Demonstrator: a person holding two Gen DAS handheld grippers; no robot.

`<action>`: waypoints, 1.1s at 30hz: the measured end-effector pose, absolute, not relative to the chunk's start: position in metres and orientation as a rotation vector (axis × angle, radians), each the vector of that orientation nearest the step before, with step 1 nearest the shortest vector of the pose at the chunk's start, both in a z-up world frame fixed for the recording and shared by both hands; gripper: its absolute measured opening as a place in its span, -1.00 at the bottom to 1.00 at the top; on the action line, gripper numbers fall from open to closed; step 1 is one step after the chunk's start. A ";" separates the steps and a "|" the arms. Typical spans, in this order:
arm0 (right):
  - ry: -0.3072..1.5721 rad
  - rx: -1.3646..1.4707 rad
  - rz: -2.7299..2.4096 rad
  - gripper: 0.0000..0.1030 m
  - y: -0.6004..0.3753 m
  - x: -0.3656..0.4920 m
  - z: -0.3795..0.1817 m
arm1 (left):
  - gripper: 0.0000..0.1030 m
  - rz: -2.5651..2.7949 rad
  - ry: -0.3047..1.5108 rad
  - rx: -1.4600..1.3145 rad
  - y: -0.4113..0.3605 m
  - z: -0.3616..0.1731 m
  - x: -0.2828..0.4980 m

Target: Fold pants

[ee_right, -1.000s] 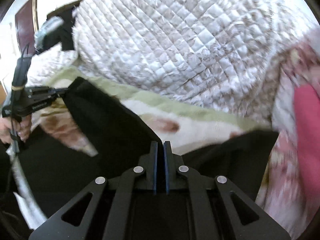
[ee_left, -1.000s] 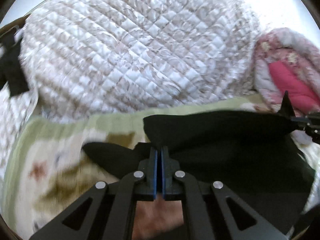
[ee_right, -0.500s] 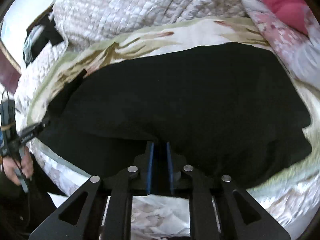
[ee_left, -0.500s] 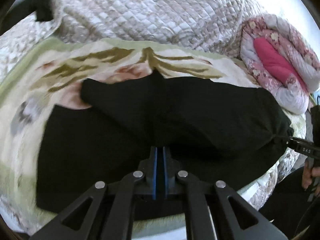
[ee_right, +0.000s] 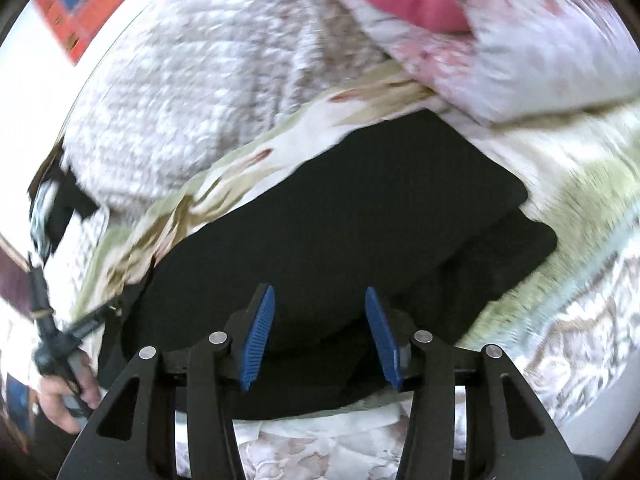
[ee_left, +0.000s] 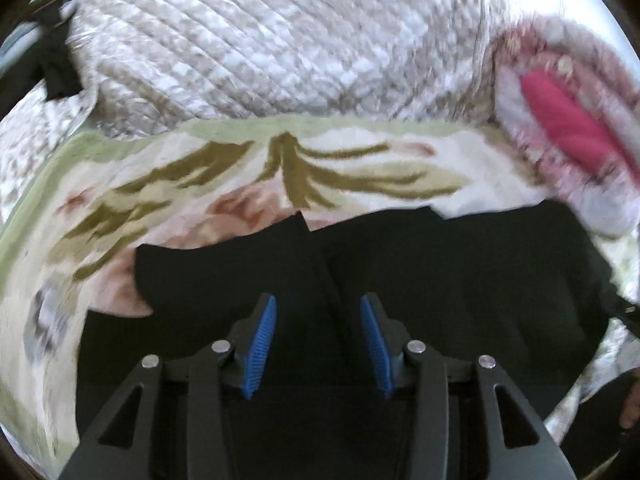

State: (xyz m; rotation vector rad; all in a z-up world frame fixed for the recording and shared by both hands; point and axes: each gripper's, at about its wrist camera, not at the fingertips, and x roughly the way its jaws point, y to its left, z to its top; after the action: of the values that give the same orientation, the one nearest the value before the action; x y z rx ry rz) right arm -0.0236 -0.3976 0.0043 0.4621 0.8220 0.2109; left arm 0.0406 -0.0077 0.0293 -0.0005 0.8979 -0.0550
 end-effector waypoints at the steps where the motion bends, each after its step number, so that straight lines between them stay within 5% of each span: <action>1: 0.825 0.474 0.206 -0.07 -0.400 -0.023 0.002 | -0.09 -0.049 0.915 0.016 -0.011 0.023 0.048; 3: 0.824 0.497 0.186 -0.07 -0.406 -0.022 0.001 | -0.21 -0.020 0.942 0.043 -0.013 0.012 0.056; 5: 0.812 0.503 0.141 -0.07 -0.412 -0.022 0.002 | -0.75 -0.005 0.915 0.048 -0.012 0.012 0.051; 8: 0.788 0.544 0.118 -0.07 -0.420 -0.024 0.002 | -0.87 0.022 0.868 0.023 -0.001 0.021 0.038; 18: 0.779 0.623 0.075 -0.07 -0.436 -0.009 -0.005 | -0.89 0.120 0.790 -0.312 0.086 0.031 -0.041; 28: 0.761 0.705 0.074 -0.06 -0.443 -0.003 -0.007 | -0.58 0.113 0.799 -0.489 0.115 0.017 -0.041; 33: 0.746 0.716 0.074 -0.07 -0.443 -0.005 -0.005 | -0.59 0.144 0.816 -0.542 0.127 0.007 -0.036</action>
State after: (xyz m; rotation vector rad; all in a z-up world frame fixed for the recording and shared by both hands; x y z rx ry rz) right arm -0.0053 -0.4434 -0.0053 0.7161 0.7456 0.0738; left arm -0.0364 0.1267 0.0068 -0.5418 0.8164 0.1436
